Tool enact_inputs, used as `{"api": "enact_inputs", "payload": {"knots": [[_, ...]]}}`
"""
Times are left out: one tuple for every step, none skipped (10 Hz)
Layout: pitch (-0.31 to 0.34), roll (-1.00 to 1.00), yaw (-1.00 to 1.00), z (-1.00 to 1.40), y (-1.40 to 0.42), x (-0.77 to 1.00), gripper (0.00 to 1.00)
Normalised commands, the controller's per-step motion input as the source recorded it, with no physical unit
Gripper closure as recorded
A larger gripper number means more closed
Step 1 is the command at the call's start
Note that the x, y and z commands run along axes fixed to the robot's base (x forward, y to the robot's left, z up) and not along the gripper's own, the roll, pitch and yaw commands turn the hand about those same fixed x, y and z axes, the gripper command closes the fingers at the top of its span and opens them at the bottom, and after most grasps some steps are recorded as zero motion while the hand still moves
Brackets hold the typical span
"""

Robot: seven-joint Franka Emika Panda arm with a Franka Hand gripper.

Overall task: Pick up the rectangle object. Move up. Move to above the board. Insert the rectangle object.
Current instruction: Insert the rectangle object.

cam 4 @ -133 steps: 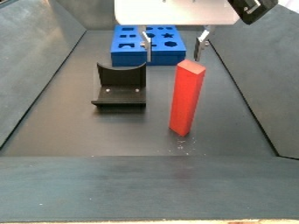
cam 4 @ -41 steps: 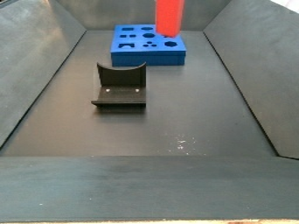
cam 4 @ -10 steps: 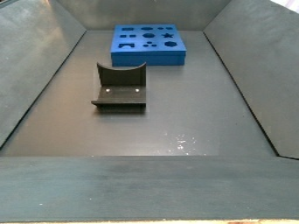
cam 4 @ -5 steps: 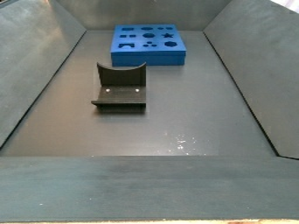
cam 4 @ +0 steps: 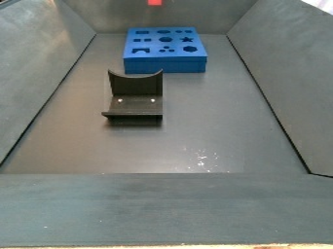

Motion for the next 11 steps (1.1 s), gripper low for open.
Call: {"api": "enact_inputs", "payload": {"knots": [[0.023, 0.27, 0.19, -0.23, -0.16, 0.91, 1.00], [0.014, 0.25, 0.16, -0.22, -0.19, 0.95, 1.00], [0.031, 0.27, 0.14, -0.23, -0.18, 0.97, 1.00], [0.043, 0.29, 0.11, -0.25, -0.21, 1.00, 1.00], [0.054, 0.30, 0.08, -0.27, -0.22, 1.00, 1.00], [0.057, 0.30, 0.06, -0.27, -0.22, 1.00, 1.00], [0.051, 0.29, 0.02, -0.26, -0.22, 1.00, 1.00], [0.069, 0.31, 0.00, -0.27, -0.21, 1.00, 1.00], [0.094, 0.33, 0.00, -0.27, -0.18, 1.00, 1.00], [0.131, 0.36, 0.00, -0.26, -0.17, 1.00, 1.00], [0.123, 0.33, 0.00, -0.24, -0.11, 1.00, 1.00]]}}
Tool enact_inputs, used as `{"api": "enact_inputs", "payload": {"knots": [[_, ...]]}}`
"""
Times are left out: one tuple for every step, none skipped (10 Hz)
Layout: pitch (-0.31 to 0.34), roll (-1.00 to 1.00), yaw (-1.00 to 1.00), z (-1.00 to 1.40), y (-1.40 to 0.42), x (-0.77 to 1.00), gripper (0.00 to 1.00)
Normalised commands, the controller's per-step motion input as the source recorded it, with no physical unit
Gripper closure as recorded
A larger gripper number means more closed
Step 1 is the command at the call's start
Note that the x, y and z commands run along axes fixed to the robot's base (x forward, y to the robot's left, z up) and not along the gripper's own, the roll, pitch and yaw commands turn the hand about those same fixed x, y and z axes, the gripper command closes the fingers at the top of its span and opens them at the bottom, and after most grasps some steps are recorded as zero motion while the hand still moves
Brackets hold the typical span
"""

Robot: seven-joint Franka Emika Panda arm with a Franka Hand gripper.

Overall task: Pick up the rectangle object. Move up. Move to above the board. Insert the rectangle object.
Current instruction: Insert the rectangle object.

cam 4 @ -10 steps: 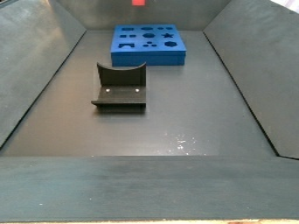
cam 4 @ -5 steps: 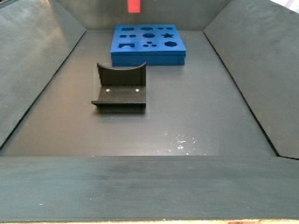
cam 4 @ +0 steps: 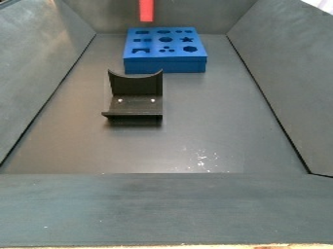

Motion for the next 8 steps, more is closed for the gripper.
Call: {"api": "enact_inputs", "payload": {"knots": [[0.103, 0.20, 0.00, -0.11, -0.03, 0.83, 1.00], [0.106, 0.17, 0.00, -0.11, 0.00, 0.81, 1.00], [0.126, 0.22, 0.00, -0.17, 0.00, 0.82, 1.00], [0.154, 0.21, 0.00, -0.15, 0.03, 0.74, 1.00], [0.100, 0.00, -0.07, 0.00, 0.00, 0.39, 1.00], [-0.011, 0.00, 0.00, 0.00, 0.00, 0.00, 1.00], [0.000, -0.07, -0.08, -0.11, 0.00, 0.34, 1.00], [0.000, 0.03, -0.11, -0.26, 0.01, 0.58, 1.00]]}}
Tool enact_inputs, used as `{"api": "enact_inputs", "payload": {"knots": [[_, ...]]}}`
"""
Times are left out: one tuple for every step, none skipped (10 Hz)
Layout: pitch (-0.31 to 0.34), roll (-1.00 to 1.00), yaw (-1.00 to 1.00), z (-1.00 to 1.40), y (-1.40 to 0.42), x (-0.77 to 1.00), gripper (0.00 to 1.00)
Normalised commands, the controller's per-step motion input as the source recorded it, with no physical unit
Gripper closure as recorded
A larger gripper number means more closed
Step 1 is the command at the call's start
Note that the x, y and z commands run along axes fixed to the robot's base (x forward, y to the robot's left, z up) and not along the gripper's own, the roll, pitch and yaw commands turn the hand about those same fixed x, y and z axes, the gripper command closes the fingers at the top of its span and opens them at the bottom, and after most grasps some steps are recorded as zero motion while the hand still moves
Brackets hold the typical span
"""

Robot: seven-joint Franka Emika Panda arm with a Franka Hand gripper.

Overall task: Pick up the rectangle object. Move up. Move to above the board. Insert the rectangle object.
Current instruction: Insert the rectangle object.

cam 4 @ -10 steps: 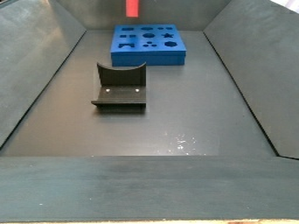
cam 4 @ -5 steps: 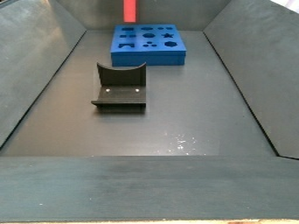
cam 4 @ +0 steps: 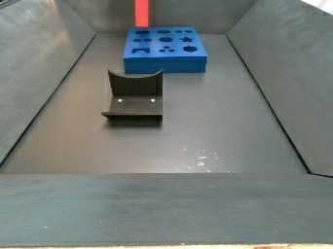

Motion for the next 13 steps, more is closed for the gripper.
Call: {"api": "enact_inputs", "payload": {"knots": [[0.000, 0.10, -0.09, -0.29, 0.05, 0.64, 1.00], [0.026, 0.00, -0.01, 0.00, 0.07, 0.35, 1.00], [0.000, 0.00, 0.00, -0.02, 0.00, -0.01, 1.00], [0.000, 0.05, 0.03, -0.04, 0.00, -0.13, 1.00], [0.000, 0.00, 0.00, 0.00, 0.00, -0.05, 1.00], [0.000, 0.00, 0.00, -0.10, 0.00, -0.23, 1.00], [0.000, 0.03, 0.00, -0.11, -0.02, -0.33, 1.00], [0.000, 0.00, 0.00, 0.00, 0.00, -0.09, 1.00], [-0.014, -0.03, 0.00, -0.05, -0.04, 0.04, 1.00], [-0.009, -0.01, 0.00, -0.15, 0.00, 0.01, 1.00], [-0.020, 0.00, 0.00, -0.27, -0.04, 0.07, 1.00], [-0.014, 0.00, 0.00, -0.31, -0.03, 0.11, 1.00], [0.000, 0.00, -0.01, -0.38, -0.04, 0.12, 1.00]]}}
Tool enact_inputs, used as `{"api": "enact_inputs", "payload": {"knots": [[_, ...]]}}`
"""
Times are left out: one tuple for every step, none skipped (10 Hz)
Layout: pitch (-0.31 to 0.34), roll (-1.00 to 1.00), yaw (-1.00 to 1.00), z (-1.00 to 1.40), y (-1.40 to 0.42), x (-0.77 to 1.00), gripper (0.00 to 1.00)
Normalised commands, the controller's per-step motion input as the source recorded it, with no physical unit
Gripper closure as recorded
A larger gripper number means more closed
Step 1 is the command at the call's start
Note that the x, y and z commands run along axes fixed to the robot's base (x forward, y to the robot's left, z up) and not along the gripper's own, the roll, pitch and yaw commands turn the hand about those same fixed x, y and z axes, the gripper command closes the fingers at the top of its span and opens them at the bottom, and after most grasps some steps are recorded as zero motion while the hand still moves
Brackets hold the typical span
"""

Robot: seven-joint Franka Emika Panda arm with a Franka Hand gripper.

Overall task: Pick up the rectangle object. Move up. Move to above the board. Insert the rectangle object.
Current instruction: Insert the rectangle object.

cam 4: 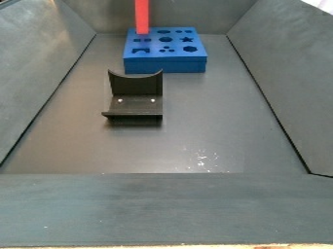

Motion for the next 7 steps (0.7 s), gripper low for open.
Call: {"api": "enact_inputs", "payload": {"knots": [[-0.037, 0.04, -0.05, -0.56, -0.02, 0.15, 1.00], [-0.100, 0.06, -0.05, -0.71, 0.00, 0.13, 1.00], [-0.137, 0.08, -0.01, -0.82, 0.00, 0.09, 1.00], [-0.094, 0.03, 0.00, -0.70, 0.00, 0.07, 1.00], [0.000, 0.01, 0.00, 0.00, 0.00, 0.00, 1.00], [0.000, 0.00, 0.00, 0.00, 0.00, 0.00, 0.00], [0.000, 0.00, 0.00, 0.00, 0.00, 0.00, 0.00]]}}
